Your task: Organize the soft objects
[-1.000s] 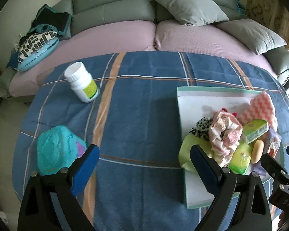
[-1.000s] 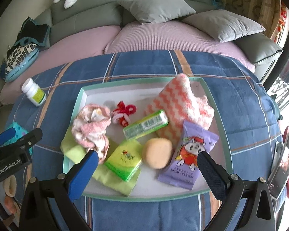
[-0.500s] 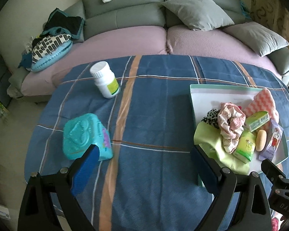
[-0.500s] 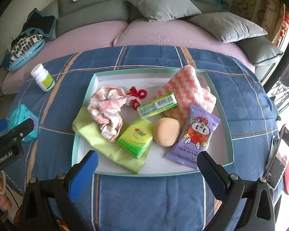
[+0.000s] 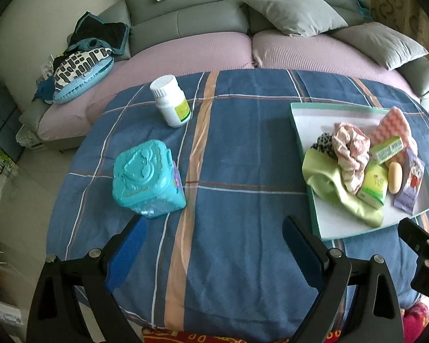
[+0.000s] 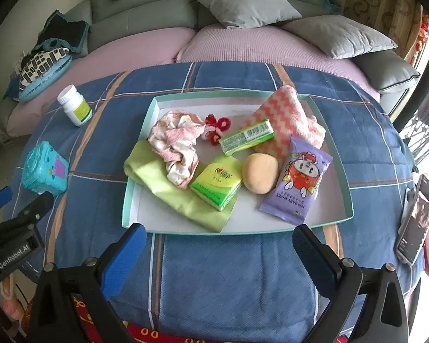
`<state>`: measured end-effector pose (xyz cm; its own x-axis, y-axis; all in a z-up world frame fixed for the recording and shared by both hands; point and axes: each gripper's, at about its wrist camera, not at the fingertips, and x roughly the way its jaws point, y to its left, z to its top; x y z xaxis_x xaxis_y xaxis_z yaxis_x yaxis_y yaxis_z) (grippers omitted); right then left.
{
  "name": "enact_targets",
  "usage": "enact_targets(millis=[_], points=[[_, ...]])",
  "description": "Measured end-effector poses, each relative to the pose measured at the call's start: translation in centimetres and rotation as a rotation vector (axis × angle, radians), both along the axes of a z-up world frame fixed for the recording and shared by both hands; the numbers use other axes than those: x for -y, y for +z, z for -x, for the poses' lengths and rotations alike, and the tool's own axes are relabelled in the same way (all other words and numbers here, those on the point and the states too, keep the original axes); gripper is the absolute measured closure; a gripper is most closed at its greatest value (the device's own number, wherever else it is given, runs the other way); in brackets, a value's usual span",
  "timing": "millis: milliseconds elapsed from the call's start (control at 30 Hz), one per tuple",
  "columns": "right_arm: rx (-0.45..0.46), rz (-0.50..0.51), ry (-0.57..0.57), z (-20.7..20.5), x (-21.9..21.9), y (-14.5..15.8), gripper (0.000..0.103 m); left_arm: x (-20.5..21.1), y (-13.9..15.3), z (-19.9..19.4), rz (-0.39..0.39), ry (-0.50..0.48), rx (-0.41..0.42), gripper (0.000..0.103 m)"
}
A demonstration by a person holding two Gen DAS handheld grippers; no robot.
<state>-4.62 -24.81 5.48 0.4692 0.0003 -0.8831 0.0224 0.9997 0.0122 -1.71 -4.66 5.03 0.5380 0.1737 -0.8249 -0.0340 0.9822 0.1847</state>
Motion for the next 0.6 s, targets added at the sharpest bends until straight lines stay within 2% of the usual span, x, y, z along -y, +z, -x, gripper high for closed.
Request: enact_targets(millis=[600], points=[[0.008,0.018,0.008,1.7,-1.4,-1.3,0.000,-2.1,-1.9,2.3,-0.006,0.050,-0.009,0.008]])
